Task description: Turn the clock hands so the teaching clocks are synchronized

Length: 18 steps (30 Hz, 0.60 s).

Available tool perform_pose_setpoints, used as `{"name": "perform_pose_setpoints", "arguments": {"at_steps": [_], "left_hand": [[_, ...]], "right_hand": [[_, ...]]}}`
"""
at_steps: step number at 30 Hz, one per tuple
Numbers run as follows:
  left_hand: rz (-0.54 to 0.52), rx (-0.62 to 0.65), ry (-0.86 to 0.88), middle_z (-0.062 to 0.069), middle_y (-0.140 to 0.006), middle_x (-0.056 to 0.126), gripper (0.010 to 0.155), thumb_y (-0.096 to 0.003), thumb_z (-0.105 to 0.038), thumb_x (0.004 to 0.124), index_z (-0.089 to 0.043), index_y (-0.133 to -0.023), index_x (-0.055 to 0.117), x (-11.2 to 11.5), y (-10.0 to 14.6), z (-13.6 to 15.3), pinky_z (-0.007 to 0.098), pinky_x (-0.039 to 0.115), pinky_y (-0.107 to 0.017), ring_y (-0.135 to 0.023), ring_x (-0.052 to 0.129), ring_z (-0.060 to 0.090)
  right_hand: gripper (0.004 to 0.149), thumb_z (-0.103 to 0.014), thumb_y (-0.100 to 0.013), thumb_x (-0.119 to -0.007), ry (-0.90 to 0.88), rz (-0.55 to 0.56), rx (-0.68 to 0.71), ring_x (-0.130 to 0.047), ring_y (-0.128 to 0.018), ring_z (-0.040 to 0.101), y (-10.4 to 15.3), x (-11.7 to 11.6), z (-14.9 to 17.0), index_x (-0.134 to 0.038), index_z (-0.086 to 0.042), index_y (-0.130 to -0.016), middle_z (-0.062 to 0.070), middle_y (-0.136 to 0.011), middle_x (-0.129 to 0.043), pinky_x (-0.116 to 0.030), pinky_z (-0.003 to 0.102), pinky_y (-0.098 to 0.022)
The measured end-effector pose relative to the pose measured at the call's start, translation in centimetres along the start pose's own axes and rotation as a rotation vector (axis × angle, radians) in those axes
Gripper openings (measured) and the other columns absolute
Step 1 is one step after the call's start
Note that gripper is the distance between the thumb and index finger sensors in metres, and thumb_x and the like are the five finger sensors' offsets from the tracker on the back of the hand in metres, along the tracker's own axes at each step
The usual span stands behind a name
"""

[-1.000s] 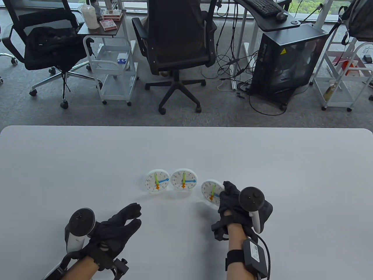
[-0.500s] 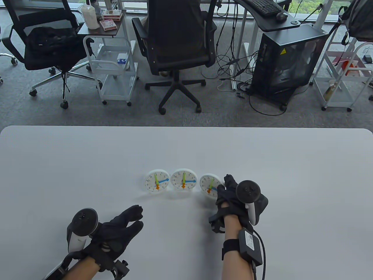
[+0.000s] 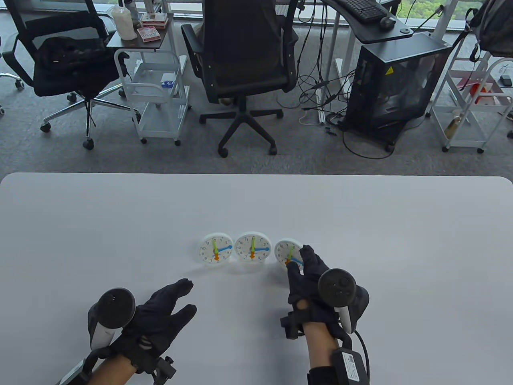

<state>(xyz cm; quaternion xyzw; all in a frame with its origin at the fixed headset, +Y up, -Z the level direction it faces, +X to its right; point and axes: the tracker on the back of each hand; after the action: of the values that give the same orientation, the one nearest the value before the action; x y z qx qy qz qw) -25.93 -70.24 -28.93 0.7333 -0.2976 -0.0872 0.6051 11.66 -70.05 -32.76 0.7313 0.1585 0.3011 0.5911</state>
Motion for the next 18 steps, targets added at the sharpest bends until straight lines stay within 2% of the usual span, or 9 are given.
{"name": "perform_pose_setpoints", "arguments": {"at_steps": [5, 7, 9, 11, 15, 18], "left_hand": [[0.002, 0.003, -0.114, 0.028, -0.115, 0.058, 0.078, -0.0507, -0.060, 0.081, -0.016, -0.109, 0.054, 0.2, 0.0, -0.1, 0.074, 0.039, -0.063, -0.101, 0.048, 0.061], [0.001, 0.001, -0.161, 0.028, -0.116, 0.055, 0.079, -0.0506, -0.061, 0.081, -0.016, -0.109, 0.053, 0.3, -0.1, 0.0, 0.074, 0.038, -0.063, -0.101, 0.045, 0.061], [0.003, -0.009, -0.200, 0.029, -0.117, 0.051, 0.081, -0.0502, -0.062, 0.081, -0.016, -0.110, 0.051, 0.3, -0.2, 0.2, 0.075, 0.035, -0.063, -0.102, 0.041, 0.062], [0.017, -0.027, -0.240, 0.029, -0.119, 0.043, 0.084, -0.0501, -0.064, 0.080, -0.016, -0.111, 0.046, 0.3, -0.3, 0.3, 0.075, 0.031, -0.063, -0.103, 0.032, 0.063], [0.013, -0.051, -0.306, 0.029, -0.121, 0.027, 0.093, -0.0493, -0.068, 0.079, -0.017, -0.112, 0.034, 0.3, -0.4, 0.7, 0.076, 0.019, -0.060, -0.102, 0.013, 0.063], [0.040, -0.078, -0.345, 0.028, -0.121, 0.013, 0.098, -0.0492, -0.072, 0.077, -0.020, -0.113, 0.023, 0.5, -0.6, 1.2, 0.076, 0.011, -0.057, -0.099, -0.004, 0.061]], "right_hand": [[0.071, -0.043, -0.053, -0.075, 0.024, -0.102, 0.070, -0.066, -0.083, 0.064, 2.4, -0.8, -2.4, -0.063, 0.007, -0.101, 0.032, -0.096, -0.068, -0.047, 0.077, -0.053], [0.071, -0.043, -0.052, -0.076, 0.069, -0.090, 0.142, -0.065, -0.083, 0.065, 3.1, -1.3, -3.0, -0.064, 0.008, -0.101, 0.033, -0.095, -0.068, -0.046, 0.077, -0.053], [0.073, -0.044, -0.052, -0.076, 0.122, -0.131, 0.172, -0.061, -0.085, 0.066, 3.4, -1.6, -3.4, -0.063, 0.008, -0.101, 0.034, -0.097, -0.065, -0.044, 0.078, -0.053], [0.076, -0.046, -0.053, -0.075, 0.144, -0.162, 0.190, -0.050, -0.089, 0.068, 3.6, -1.8, -3.9, -0.059, 0.008, -0.103, 0.036, -0.101, -0.056, -0.038, 0.078, -0.054], [0.087, -0.053, -0.053, -0.073, 0.246, -0.212, 0.275, -0.016, -0.093, 0.067, 4.1, -2.3, -5.4, -0.043, 0.005, -0.110, 0.035, -0.109, -0.023, -0.020, 0.078, -0.055], [0.090, -0.056, -0.052, -0.073, 0.293, -0.198, 0.332, -0.004, -0.092, 0.065, 4.5, -2.6, -6.2, -0.036, 0.002, -0.111, 0.034, -0.108, -0.011, -0.013, 0.077, -0.055]]}}
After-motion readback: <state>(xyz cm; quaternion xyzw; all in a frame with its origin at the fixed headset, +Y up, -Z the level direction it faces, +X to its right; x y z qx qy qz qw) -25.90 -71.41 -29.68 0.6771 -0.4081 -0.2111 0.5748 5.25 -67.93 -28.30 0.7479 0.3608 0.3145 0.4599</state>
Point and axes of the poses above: the tracker on the back of each hand, its own z axis roughly to the little-finger side, its own y axis roughly from the fingertips to the wrist, x = y × z
